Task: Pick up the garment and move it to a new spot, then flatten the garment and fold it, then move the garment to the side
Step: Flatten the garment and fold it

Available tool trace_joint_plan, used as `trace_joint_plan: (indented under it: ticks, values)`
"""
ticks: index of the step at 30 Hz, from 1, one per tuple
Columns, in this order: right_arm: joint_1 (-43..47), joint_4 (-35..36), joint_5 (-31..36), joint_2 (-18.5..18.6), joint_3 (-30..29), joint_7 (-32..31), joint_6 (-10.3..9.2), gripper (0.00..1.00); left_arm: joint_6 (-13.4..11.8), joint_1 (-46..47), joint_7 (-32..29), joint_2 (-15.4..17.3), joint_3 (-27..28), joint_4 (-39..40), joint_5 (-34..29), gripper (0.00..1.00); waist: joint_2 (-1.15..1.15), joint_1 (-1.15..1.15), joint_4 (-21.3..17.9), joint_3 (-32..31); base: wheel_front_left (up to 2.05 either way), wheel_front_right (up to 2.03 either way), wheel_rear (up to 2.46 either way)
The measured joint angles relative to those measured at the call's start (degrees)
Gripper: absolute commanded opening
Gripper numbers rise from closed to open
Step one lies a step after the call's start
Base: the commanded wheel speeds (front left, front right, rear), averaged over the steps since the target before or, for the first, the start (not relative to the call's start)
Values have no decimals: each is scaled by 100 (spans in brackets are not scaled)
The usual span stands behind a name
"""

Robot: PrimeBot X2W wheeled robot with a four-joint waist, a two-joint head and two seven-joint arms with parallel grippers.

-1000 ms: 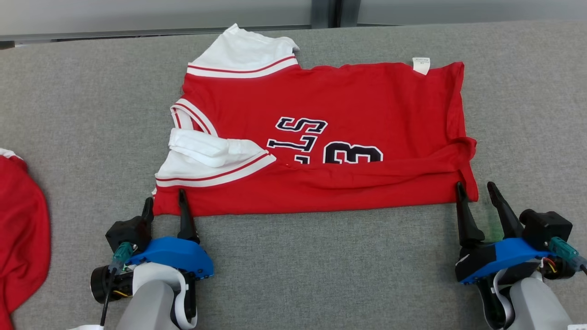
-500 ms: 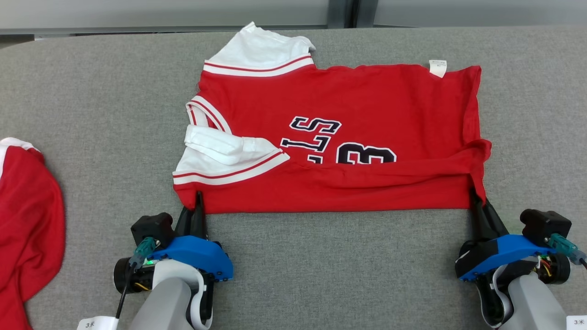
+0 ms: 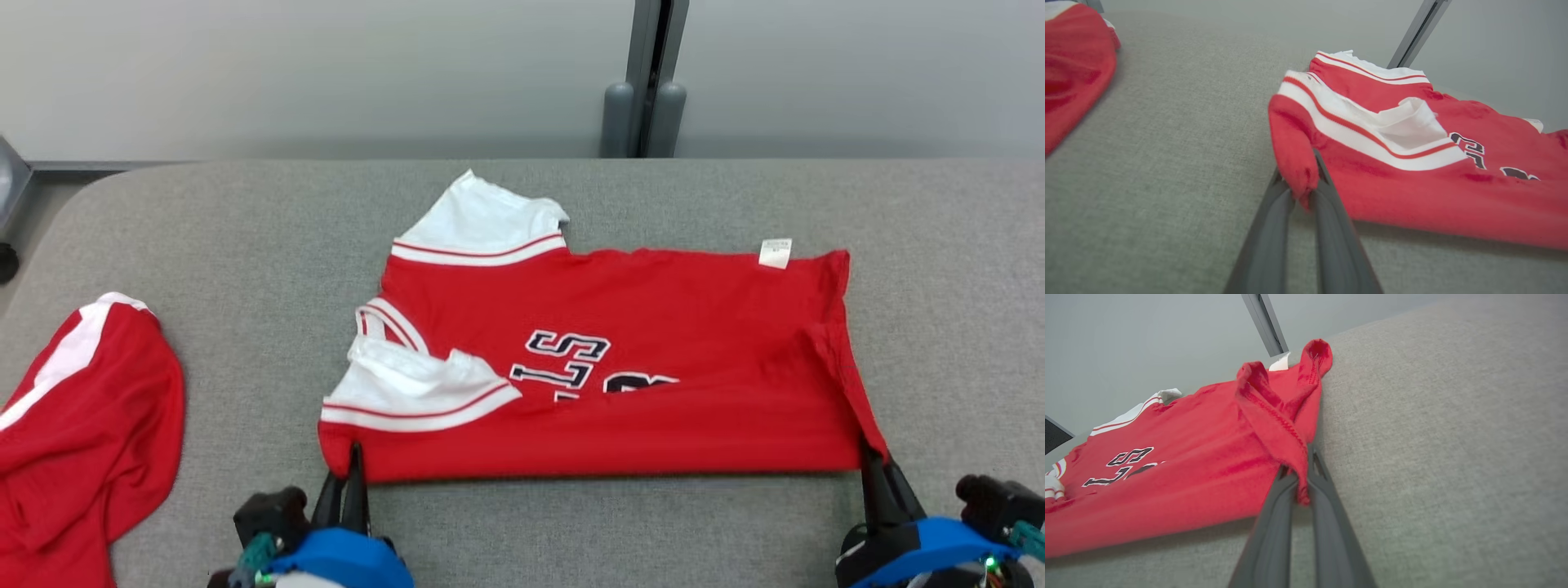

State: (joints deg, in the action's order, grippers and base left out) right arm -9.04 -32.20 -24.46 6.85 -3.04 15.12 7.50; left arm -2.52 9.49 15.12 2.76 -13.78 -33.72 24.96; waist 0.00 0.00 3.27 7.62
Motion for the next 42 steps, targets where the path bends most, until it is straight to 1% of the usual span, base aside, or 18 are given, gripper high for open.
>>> trace_joint_plan:
  ticks: [5,6,7,8,12,17,19,23,28,31,36,42]
  values:
    - [497,11,-145,-34,132,1,0,0,46,-559,0,1,-146,22,21,0,0,-1,-17,-233,0,0,0]
    - [520,-38,-145,-24,180,1,-1,0,44,-587,1,2,-170,25,35,46,0,-2,-18,-228,0,0,0]
    - [522,-78,-147,-16,212,1,-1,38,20,-592,0,2,-185,52,77,100,0,-1,-18,-207,0,0,0]
    - [517,-82,-172,-18,202,1,0,100,-10,-589,1,4,-202,119,86,100,0,-1,-21,-179,0,0,0]
    - [349,-19,-260,81,154,1,-1,100,-148,-463,1,10,-165,513,-3,100,0,-1,-36,-7,0,0,0]
    - [-215,49,-402,343,152,1,-1,100,-149,26,1,11,-120,792,-364,100,0,0,-99,306,0,0,0]
    - [-523,-4,-472,501,254,-23,-1,100,-65,373,1,30,-153,713,-549,100,0,0,-134,463,0,0,0]
    - [-1283,-248,-612,810,459,-283,-1,100,87,1282,1,164,-215,345,-784,100,0,1,-184,788,0,0,0]
    - [-2171,-724,-694,1065,768,-617,-1,100,153,2073,1,159,-260,-62,-850,100,0,1,-222,1191,0,0,0]
    - [-2615,-1012,-719,1191,915,-651,-1,99,167,2259,1,103,-320,-241,-847,100,0,1,-202,1392,0,0,0]
    - [-3135,-1430,-733,1339,1214,-662,-1,100,175,2354,1,43,-382,-372,-781,100,0,1,-102,1640,0,0,0]
    - [-3422,-1728,-876,1415,1557,-525,-1,100,171,2338,1,20,-431,-364,-712,100,0,1,18,1759,0,0,0]
